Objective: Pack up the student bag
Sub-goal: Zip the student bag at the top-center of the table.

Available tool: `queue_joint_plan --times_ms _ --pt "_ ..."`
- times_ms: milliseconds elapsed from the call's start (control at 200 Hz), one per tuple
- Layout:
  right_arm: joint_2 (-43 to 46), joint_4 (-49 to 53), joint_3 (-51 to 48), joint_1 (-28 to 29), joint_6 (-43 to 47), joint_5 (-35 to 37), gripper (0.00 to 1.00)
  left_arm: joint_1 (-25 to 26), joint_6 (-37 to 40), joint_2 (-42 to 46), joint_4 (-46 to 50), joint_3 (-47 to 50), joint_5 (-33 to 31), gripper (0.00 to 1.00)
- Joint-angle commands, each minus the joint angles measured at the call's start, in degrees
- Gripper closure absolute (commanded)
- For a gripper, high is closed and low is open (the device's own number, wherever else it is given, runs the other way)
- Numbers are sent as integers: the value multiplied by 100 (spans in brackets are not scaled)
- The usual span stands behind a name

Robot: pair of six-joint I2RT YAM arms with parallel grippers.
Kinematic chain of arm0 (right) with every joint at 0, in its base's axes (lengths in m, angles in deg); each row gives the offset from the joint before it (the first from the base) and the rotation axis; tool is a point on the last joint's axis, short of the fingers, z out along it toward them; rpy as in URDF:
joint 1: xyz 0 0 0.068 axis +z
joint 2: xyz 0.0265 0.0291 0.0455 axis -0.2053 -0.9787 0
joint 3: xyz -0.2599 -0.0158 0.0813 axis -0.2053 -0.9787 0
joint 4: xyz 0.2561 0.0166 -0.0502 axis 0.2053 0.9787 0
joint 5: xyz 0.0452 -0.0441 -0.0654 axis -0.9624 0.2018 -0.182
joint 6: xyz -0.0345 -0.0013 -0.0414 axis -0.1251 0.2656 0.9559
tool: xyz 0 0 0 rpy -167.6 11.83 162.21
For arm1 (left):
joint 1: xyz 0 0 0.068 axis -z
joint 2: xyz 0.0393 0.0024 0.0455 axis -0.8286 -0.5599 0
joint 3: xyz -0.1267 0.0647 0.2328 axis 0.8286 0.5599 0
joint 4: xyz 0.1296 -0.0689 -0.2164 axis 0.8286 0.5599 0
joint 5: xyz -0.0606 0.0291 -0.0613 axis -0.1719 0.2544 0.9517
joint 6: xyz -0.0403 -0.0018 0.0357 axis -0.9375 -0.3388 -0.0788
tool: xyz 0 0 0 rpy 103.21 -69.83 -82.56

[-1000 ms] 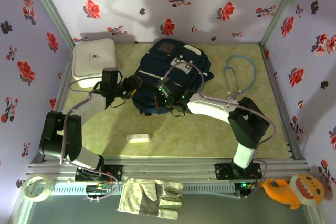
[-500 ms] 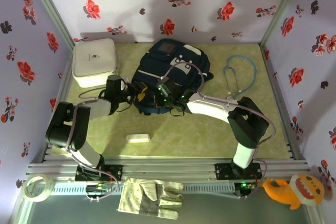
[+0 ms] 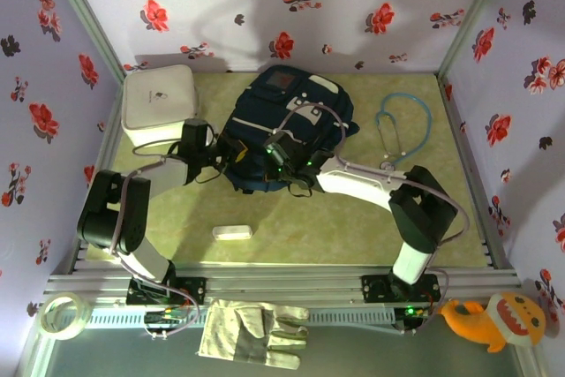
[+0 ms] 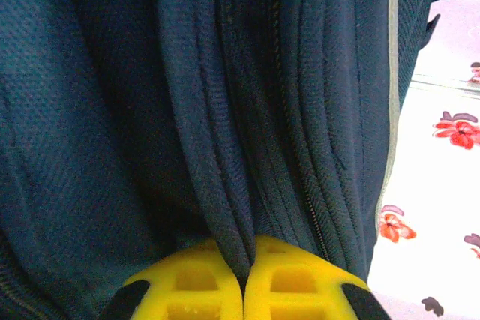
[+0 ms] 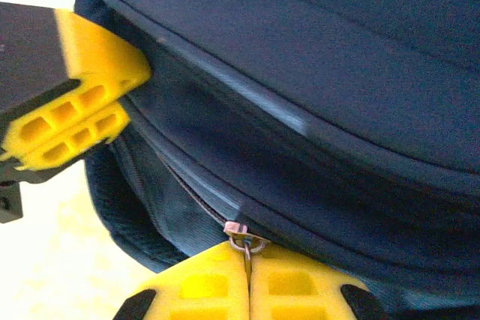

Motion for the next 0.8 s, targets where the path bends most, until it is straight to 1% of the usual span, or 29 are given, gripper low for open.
queue_joint_plan --times_ms 0,85,195,305,375,390,495,605,695,795 --pt "557 772 -258 -47 91 1000 100 -198 462 103 420 -220 -471 100" --pt "725 971 -479 -156 142 1301 100 -244 581 136 572 -276 -497 100" --pt "860 1099 -669 -402 308 1374 100 -271 758 211 760 -305 -562 100" --pt "943 1092 -730 -744 613 1290 100 -326 897 214 925 -315 -564 100" --pt "954 982 -740 -977 1051 1165 100 -350 1047 196 1055 -329 -484 100" --pt "948 955 -731 -1035 1164 979 100 -355 1085 188 1098 -338 -468 100" --pt "751 1066 -503 -1435 1807 653 100 -416 1418 159 1385 -371 -333 100" --pt "429 1389 -116 -1850 2168 454 100 -520 1745 193 1685 -358 -304 100" --pt "184 1597 160 -2110 2292 669 100 -625 1951 204 1872 -349 -282 100" --pt "42 1616 326 -2372 2251 810 100 -743 2024 140 1877 -332 -87 100"
